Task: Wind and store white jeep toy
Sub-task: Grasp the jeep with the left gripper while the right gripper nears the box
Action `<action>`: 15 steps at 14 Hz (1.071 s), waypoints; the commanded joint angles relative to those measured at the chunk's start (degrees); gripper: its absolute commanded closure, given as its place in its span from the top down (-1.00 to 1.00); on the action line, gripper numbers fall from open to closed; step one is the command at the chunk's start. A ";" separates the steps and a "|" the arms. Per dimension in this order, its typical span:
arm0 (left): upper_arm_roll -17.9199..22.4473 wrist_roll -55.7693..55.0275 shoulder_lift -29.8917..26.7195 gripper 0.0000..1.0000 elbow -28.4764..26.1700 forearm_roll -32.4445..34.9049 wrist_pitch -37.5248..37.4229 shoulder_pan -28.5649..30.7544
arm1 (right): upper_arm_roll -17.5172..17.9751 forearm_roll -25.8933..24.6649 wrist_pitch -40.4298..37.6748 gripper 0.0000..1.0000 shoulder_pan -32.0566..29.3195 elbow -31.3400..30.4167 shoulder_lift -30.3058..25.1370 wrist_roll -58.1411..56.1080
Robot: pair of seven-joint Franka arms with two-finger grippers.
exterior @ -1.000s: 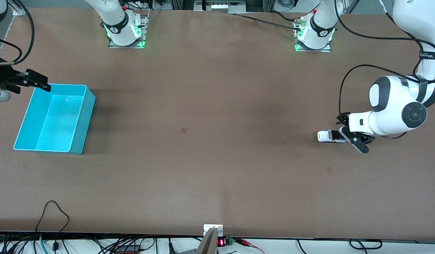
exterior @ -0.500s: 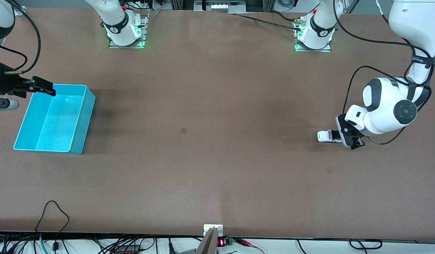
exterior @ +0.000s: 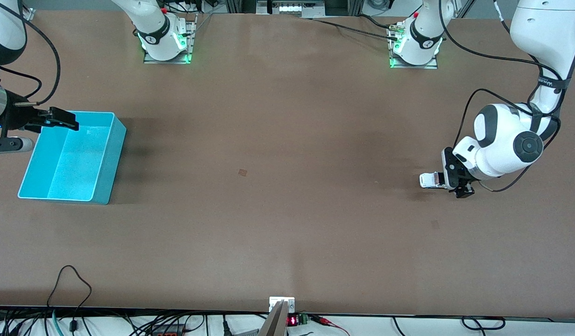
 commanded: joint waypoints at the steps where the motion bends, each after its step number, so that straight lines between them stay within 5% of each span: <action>1: -0.21 1.71 0.24 1.00 -1.13 0.82 2.02 0.47 | -0.03 -0.40 -1.12 1.00 -0.16 0.21 0.45 -0.81; 11: -0.21 2.76 1.83 1.00 -1.49 0.91 3.51 0.91 | -0.03 -0.40 -1.21 1.00 -0.16 0.21 0.54 -0.81; 15: -0.21 3.82 2.00 0.82 -1.49 0.91 3.51 0.91 | -0.03 -0.40 -1.30 1.00 -0.16 0.21 0.54 -0.81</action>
